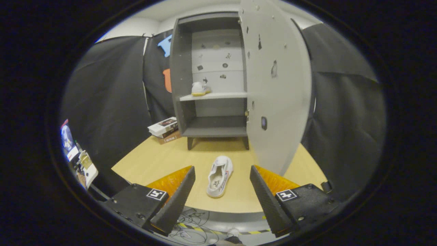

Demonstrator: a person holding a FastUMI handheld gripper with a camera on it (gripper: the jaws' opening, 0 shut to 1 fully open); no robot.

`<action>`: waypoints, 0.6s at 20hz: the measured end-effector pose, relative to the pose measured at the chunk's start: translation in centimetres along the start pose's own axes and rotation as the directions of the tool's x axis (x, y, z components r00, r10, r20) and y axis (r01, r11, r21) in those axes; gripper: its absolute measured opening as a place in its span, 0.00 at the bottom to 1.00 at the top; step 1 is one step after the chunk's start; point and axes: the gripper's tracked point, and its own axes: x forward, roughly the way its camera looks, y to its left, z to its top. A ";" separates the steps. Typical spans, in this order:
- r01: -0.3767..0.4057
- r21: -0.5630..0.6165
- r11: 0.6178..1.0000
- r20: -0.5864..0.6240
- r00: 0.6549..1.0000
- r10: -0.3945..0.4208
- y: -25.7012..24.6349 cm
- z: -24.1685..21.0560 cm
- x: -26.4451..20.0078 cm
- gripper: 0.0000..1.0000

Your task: Open the shoe cabinet door, grab the shoes and put them into the shoe cabinet, then close the shoe cabinet door.

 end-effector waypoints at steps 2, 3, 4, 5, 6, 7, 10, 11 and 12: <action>-0.009 -0.017 1.000 -0.043 0.999 0.008 2.1 -2.2 3.2 1.00; -0.006 -0.032 0.999 -0.054 0.999 0.005 3.0 -3.2 5.2 1.00; 0.014 -0.047 0.999 -0.063 0.998 -0.017 3.2 -4.0 7.0 1.00; 0.021 -0.046 0.999 -0.082 0.996 -0.025 3.7 -4.9 8.5 1.00; 0.017 -0.027 0.999 -0.102 0.995 -0.020 4.3 -5.7 9.9 1.00; 0.021 -0.012 1.000 -0.124 0.992 -0.023 4.6 -6.3 11.4 1.00; 0.034 -0.007 0.999 -0.139 0.990 -0.035 5.3 -6.9 15.7 1.00; 0.044 -0.025 0.999 -0.141 0.989 -0.047 5.2 -7.0 17.0 1.00; 0.054 -0.030 0.998 -0.144 0.988 -0.058 5.1 -7.2 18.2 1.00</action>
